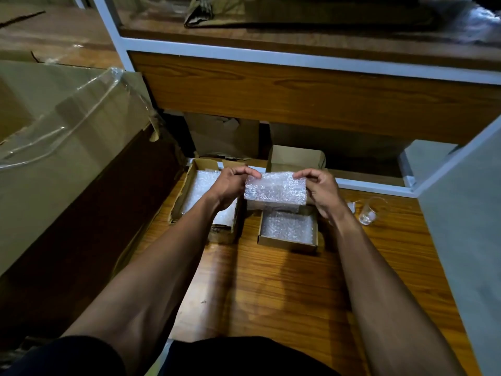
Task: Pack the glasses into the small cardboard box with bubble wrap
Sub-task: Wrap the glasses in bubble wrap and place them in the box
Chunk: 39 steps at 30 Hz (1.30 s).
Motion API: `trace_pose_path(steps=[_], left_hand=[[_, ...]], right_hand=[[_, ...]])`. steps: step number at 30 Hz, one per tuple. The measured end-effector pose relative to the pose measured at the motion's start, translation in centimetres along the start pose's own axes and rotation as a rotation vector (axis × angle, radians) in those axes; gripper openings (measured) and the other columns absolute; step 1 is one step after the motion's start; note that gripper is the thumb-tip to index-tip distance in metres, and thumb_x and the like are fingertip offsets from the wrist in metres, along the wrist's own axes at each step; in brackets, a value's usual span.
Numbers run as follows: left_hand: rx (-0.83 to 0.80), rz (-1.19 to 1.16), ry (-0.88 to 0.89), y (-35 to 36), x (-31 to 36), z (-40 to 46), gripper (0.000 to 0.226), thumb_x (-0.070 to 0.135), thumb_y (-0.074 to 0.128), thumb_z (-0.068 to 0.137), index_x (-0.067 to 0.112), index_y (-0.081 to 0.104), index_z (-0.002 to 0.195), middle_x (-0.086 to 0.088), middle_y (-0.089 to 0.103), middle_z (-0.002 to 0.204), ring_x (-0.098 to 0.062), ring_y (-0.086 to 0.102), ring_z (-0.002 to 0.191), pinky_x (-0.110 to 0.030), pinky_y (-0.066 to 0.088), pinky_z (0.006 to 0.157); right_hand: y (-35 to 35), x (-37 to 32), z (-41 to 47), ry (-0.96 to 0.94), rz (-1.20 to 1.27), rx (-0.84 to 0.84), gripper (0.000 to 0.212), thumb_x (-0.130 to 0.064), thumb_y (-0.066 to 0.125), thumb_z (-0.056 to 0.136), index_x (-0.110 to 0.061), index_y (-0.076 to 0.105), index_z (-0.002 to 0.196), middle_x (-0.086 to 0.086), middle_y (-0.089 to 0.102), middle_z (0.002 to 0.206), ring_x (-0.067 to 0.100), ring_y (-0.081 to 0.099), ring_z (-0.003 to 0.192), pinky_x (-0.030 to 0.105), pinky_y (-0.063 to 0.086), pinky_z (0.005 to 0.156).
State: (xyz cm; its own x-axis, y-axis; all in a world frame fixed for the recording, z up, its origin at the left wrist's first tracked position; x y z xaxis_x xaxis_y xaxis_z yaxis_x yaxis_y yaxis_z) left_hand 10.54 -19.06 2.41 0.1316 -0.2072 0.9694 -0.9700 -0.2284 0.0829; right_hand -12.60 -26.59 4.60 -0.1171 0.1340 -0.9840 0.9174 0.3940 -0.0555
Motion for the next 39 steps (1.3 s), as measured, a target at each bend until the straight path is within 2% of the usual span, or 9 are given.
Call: trace_pose_path(steps=[5,9,13,16,19,26,32,36,39], left_hand=[[0.044,-0.021,-0.087,-0.6,-1.3,1.1,0.030,0.020,0.056,0.096,0.007,0.083,0.097,-0.019,0.070,0.112,-0.027,0.057,0.100,-0.033,0.043,0.080],[0.065,0.014,0.024,-0.2,0.0,1.1,0.013,-0.004,0.068,0.096,0.005,0.077,0.101,-0.008,0.077,0.108,-0.016,0.070,0.098,-0.021,0.054,0.077],[-0.004,0.136,0.075,0.8,0.9,1.1,0.023,-0.008,0.070,0.093,0.002,0.074,0.113,-0.010,0.075,0.112,-0.013,0.069,0.094,-0.020,0.054,0.077],[-0.105,0.208,0.108,2.5,1.8,0.9,0.029,-0.006,0.072,0.092,0.004,0.073,0.120,-0.004,0.065,0.084,-0.011,0.062,0.076,-0.021,0.052,0.070],[-0.163,0.212,0.086,3.5,2.3,0.9,0.038,-0.003,0.073,0.093,0.009,0.069,0.128,-0.013,0.068,0.090,-0.018,0.068,0.082,-0.027,0.057,0.074],[-0.027,0.231,0.008,1.6,1.6,0.7,0.032,0.050,0.073,0.094,0.018,0.078,0.102,0.007,0.077,0.092,-0.006,0.071,0.084,-0.032,0.053,0.091],[-0.112,-0.135,-0.125,3.1,-0.5,0.3,0.016,0.038,0.073,0.098,0.023,0.068,0.097,0.014,0.058,0.070,-0.002,0.044,0.054,-0.018,0.042,0.055],[-0.103,-0.153,-0.173,4.1,-1.6,0.3,0.053,0.040,0.093,0.077,0.022,0.057,0.113,0.006,0.070,0.080,-0.003,0.053,0.058,-0.025,0.044,0.058],[-0.060,-0.116,-0.162,4.5,-1.9,0.5,0.089,0.031,0.098,0.073,0.010,0.047,0.143,-0.017,0.074,0.122,-0.013,0.077,0.089,-0.028,0.059,0.065]], right_hand=[[0.1,0.3,-0.1,0.010,0.052,-0.032,0.029,0.000,0.046,0.108,-0.004,0.074,0.106,0.012,0.071,0.123,0.022,0.072,0.112,0.032,0.063,0.088],[-0.3,-0.3,-0.2,-0.017,0.063,0.011,0.025,-0.009,0.043,0.110,-0.005,0.064,0.122,0.007,0.069,0.108,0.012,0.070,0.093,0.024,0.058,0.071],[0.3,-1.9,-0.2,-0.063,-0.266,-0.055,0.037,-0.040,0.071,0.098,-0.028,0.063,0.132,-0.004,0.072,0.119,0.009,0.069,0.105,0.031,0.057,0.080],[2.2,-2.4,0.0,-0.021,-0.456,-0.257,0.050,-0.034,0.080,0.091,-0.027,0.060,0.137,-0.006,0.073,0.113,0.005,0.068,0.104,0.026,0.051,0.080],[3.0,-2.1,0.7,-0.024,-0.595,-0.337,0.039,-0.030,0.083,0.089,-0.028,0.068,0.124,-0.003,0.073,0.110,0.015,0.069,0.105,0.032,0.054,0.089],[0.3,-0.1,0.6,0.094,-0.149,-0.192,0.023,-0.014,0.077,0.093,-0.011,0.069,0.115,0.010,0.075,0.113,0.029,0.075,0.104,0.040,0.063,0.083],[-0.2,0.6,-0.1,0.120,0.071,-0.117,0.023,-0.013,0.070,0.099,-0.009,0.059,0.118,0.016,0.073,0.120,0.030,0.074,0.108,0.054,0.060,0.096],[0.3,0.7,-0.4,0.101,0.118,-0.066,0.028,-0.012,0.069,0.100,-0.007,0.055,0.123,0.021,0.073,0.120,0.036,0.073,0.110,0.057,0.058,0.097],[0.5,0.8,-0.4,0.081,0.108,-0.024,0.024,-0.013,0.070,0.100,-0.012,0.055,0.118,0.019,0.075,0.114,0.034,0.076,0.103,0.059,0.059,0.094]])
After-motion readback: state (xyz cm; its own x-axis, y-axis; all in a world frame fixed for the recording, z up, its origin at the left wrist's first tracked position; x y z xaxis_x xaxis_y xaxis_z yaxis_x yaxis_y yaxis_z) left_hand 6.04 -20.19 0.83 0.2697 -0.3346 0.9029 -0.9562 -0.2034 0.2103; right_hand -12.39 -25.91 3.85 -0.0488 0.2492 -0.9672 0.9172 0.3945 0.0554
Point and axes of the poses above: each hand's wrist, its own z-axis towards the middle knuckle, its own y-axis out of the palm, x = y × z, the point moved 8 cm from there along z, towards the middle knuckle
